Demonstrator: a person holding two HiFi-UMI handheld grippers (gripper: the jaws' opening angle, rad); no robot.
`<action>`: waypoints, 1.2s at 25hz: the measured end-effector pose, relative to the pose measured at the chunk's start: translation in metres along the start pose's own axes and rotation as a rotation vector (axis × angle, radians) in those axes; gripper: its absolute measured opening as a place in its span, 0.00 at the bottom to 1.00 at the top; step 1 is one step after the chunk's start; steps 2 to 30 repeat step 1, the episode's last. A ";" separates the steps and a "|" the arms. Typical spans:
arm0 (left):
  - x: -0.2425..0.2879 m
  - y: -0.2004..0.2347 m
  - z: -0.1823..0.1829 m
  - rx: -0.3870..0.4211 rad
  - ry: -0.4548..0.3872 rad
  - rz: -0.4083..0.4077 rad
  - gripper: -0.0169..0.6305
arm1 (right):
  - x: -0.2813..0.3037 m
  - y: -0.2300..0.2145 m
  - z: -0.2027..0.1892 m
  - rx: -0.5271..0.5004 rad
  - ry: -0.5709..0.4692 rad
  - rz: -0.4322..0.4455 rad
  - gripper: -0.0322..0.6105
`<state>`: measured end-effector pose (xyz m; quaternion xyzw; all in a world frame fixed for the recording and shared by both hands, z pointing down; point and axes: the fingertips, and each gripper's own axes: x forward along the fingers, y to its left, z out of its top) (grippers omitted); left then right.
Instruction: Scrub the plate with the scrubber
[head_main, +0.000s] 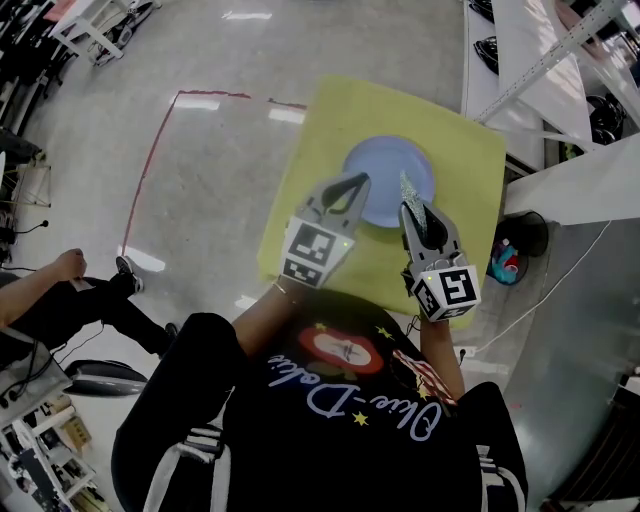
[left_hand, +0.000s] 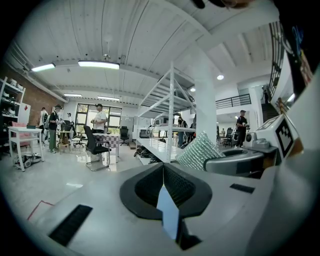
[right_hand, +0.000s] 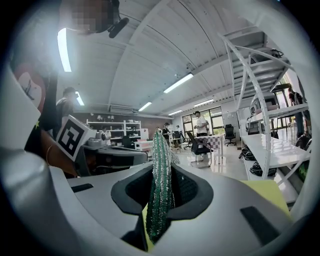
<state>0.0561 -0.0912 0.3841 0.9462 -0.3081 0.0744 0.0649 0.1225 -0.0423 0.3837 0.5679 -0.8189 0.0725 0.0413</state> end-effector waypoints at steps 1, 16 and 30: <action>0.003 -0.002 0.001 0.001 0.001 -0.001 0.03 | -0.001 -0.003 0.001 -0.001 -0.001 0.000 0.14; 0.003 -0.002 0.001 0.001 0.001 -0.001 0.03 | -0.001 -0.003 0.001 -0.001 -0.001 0.000 0.14; 0.003 -0.002 0.001 0.001 0.001 -0.001 0.03 | -0.001 -0.003 0.001 -0.001 -0.001 0.000 0.14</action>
